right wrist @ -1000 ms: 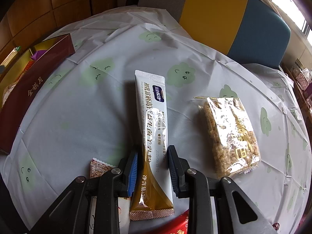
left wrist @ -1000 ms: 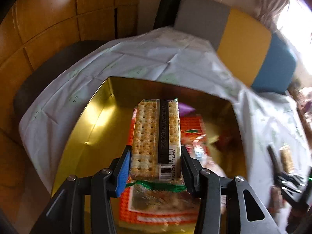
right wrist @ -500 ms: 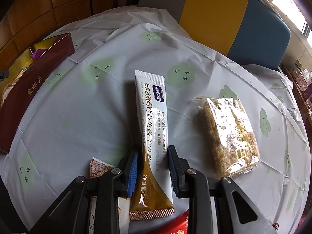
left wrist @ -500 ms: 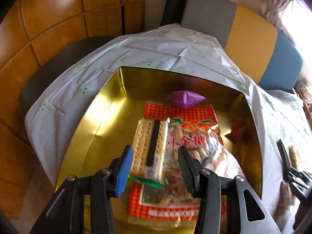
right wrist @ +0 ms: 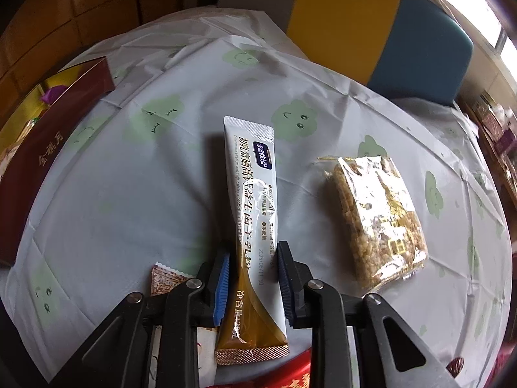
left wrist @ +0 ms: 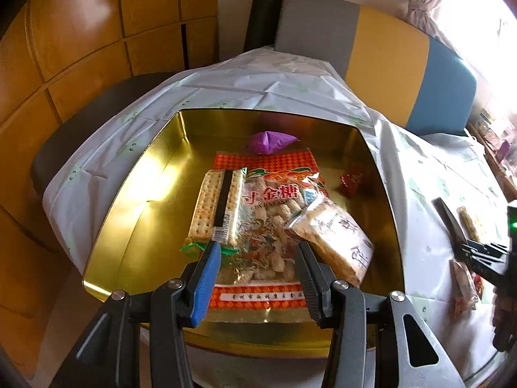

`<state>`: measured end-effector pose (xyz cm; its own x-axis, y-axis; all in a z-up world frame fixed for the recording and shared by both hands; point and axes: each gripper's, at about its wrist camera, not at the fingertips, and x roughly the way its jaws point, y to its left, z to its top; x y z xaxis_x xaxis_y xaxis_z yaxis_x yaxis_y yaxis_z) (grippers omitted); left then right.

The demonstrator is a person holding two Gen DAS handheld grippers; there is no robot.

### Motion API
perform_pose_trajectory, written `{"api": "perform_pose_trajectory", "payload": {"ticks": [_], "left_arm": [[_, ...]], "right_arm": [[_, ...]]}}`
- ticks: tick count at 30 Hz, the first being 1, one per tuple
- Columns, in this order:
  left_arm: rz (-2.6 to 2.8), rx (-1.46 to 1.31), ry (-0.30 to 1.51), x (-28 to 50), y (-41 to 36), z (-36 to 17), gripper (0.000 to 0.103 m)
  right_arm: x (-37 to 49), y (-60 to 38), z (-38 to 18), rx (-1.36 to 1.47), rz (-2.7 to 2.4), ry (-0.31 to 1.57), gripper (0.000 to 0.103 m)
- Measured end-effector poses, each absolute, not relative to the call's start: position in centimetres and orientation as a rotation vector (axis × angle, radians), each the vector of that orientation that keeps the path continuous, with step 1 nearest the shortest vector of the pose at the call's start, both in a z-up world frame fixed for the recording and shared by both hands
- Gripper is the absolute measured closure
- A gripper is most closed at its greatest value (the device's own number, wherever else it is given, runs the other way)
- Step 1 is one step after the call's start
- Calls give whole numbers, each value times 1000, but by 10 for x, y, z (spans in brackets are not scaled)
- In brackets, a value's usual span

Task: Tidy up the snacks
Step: 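Carry the cracker packet into the gold tray and open the left gripper, then carry the stick packet into the gold tray and open the right gripper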

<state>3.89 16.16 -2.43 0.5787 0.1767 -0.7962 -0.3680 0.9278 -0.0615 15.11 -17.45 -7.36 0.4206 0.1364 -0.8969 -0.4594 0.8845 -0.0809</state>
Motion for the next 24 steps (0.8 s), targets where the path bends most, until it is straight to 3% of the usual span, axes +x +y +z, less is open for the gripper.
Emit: {"api": "perform_pose_trajectory", "payload": {"ticks": [11,24], "left_arm": [[311,-224,854,26,163,-19,54],[323,-227,852,18,168,-22,54]], "right_arm": [[155,-157,-30,-207,339,1093,81],[124,-63,11,4,643,1097,81]]}}
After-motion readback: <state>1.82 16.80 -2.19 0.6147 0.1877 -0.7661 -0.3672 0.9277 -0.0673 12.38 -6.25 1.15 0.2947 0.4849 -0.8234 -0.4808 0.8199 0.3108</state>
